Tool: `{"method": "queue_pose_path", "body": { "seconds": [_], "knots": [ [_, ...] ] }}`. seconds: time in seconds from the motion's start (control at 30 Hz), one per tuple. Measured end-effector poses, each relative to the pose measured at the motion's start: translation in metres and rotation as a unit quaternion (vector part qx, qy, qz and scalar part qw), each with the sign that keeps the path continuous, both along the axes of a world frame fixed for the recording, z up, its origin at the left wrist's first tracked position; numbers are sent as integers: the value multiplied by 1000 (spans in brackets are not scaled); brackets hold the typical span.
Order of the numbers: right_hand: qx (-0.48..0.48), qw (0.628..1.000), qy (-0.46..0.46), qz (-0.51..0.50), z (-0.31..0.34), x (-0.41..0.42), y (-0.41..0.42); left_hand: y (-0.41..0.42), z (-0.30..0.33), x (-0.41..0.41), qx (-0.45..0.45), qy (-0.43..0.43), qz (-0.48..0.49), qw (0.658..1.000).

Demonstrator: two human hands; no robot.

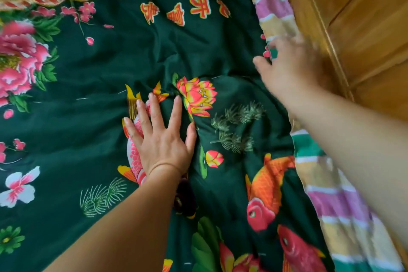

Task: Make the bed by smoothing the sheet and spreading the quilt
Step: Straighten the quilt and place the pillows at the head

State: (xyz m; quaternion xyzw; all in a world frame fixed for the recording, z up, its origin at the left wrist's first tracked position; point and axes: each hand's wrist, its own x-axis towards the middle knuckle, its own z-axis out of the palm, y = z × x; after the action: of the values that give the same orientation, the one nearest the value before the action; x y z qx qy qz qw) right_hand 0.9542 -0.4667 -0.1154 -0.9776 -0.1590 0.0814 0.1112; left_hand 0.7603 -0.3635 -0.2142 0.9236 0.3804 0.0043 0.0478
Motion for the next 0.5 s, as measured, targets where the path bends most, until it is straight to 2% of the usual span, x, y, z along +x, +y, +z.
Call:
{"method": "queue_pose_path", "body": {
  "seconds": [0.03,0.13,0.2,0.3,0.4,0.43,0.5],
  "knots": [
    [-2,1000,8,-21,-7,13,3,0,0,1,7,-1,-3,1000],
    [2,987,126,-104,-26,36,16,1,-1,0,22,-5,-3,1000],
    [-9,977,154,-147,-35,40,18,1,-3,0,30,-12,-4,999],
    [4,978,103,-182,-33,36,18,1,-4,0,33,-15,-2,999],
    [54,985,85,-142,-31,30,20,1,-5,-1,30,-19,0,999],
    [42,991,55,-110,-29,27,21,1,-5,-2,29,-23,1,999],
    [-11,997,-72,-24,-19,25,19,1,-5,-3,25,-33,-1,999]
  ]
}}
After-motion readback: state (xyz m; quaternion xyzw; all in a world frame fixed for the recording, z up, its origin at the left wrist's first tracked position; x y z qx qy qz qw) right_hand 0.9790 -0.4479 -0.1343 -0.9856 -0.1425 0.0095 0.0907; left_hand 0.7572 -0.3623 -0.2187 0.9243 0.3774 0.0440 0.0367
